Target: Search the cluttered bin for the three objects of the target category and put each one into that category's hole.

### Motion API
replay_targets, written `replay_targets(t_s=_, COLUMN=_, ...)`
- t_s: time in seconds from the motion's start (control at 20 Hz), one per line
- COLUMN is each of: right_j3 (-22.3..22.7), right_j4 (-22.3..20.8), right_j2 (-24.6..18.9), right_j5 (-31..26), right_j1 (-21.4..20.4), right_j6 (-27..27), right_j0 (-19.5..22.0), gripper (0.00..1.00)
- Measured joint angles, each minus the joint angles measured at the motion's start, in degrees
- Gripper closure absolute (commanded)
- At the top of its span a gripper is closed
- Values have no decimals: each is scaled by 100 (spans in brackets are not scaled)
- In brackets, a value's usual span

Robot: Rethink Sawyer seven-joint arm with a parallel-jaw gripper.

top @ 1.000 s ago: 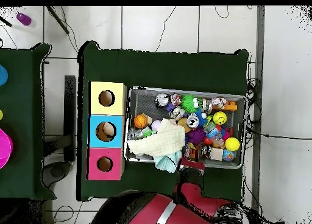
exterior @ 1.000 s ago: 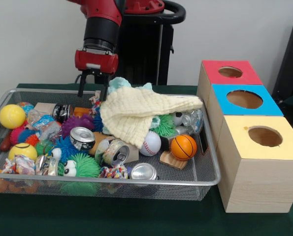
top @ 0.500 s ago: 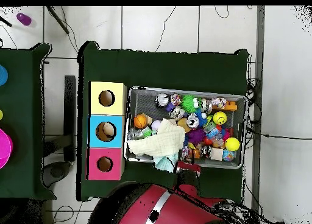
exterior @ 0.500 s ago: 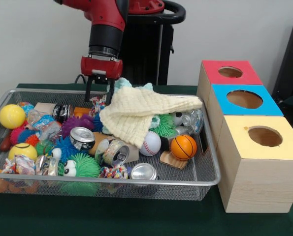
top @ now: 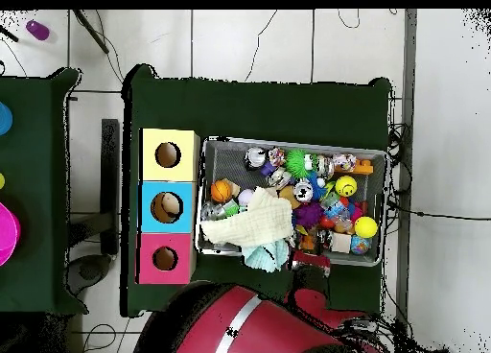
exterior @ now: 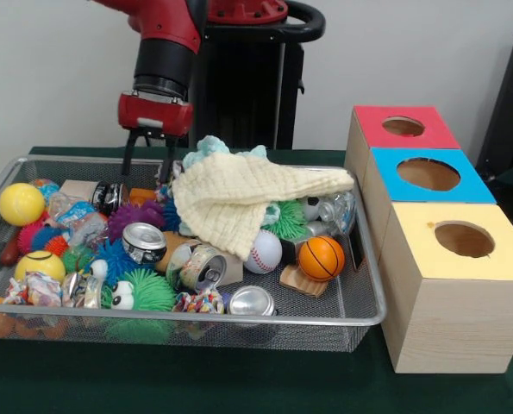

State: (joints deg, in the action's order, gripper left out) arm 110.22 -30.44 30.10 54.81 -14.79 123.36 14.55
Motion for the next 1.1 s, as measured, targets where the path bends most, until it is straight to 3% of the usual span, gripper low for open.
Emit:
replay_targets(t_s=0.45, right_j3=-372, right_j4=-75, right_j2=435, right_j5=56, right_j1=55, right_j6=0, right_j0=-68, gripper=0)
replay_targets(t_s=1.1, right_j3=-539, right_j4=92, right_j2=754, right_j5=885, right_j1=380, right_j6=0, right_j0=-177, gripper=0)
